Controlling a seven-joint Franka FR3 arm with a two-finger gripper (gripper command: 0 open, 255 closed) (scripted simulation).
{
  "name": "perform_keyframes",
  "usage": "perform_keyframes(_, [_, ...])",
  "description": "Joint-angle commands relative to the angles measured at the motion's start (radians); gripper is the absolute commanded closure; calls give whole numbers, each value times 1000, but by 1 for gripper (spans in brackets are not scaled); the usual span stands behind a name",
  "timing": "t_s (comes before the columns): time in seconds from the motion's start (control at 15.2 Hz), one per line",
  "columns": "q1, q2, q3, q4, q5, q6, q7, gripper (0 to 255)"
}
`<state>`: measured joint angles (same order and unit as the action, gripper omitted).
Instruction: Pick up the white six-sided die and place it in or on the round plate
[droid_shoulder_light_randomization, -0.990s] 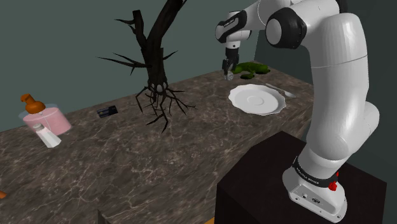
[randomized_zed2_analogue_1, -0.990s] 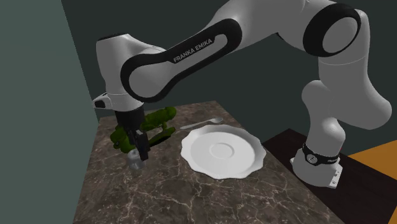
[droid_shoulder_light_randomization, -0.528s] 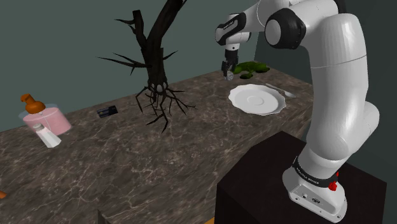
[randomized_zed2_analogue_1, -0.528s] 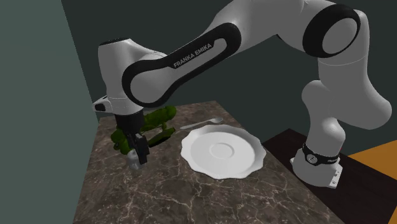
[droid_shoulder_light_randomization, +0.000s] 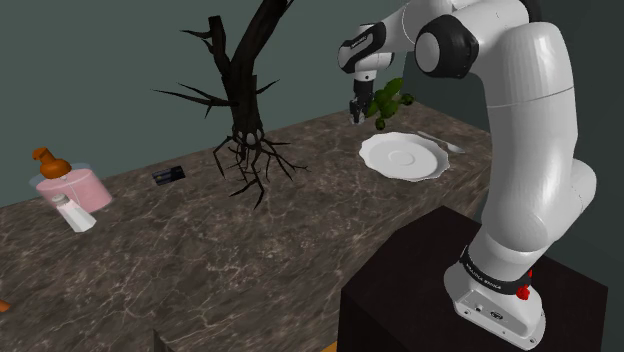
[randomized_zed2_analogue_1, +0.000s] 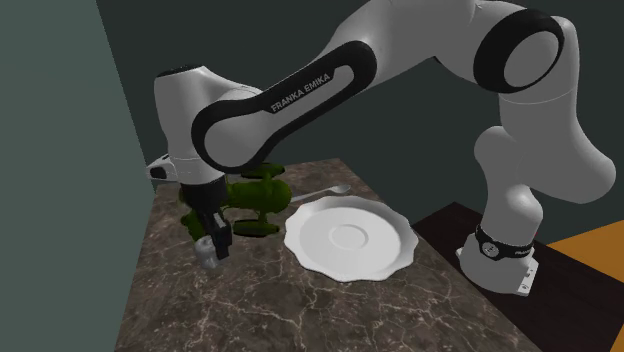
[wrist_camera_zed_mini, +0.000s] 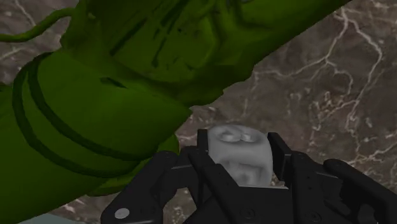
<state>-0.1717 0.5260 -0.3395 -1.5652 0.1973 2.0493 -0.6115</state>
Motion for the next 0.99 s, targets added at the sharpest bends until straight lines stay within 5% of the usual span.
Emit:
perform_keyframes(0.0, [-1, 8, 0, -10, 0, 1, -1, 255])
perform_keyframes(0.86, [3, -19, -10, 38, -10, -73, 7, 255])
perform_keyframes(0.92, [3, -19, -10, 38, -10, -73, 7, 0])
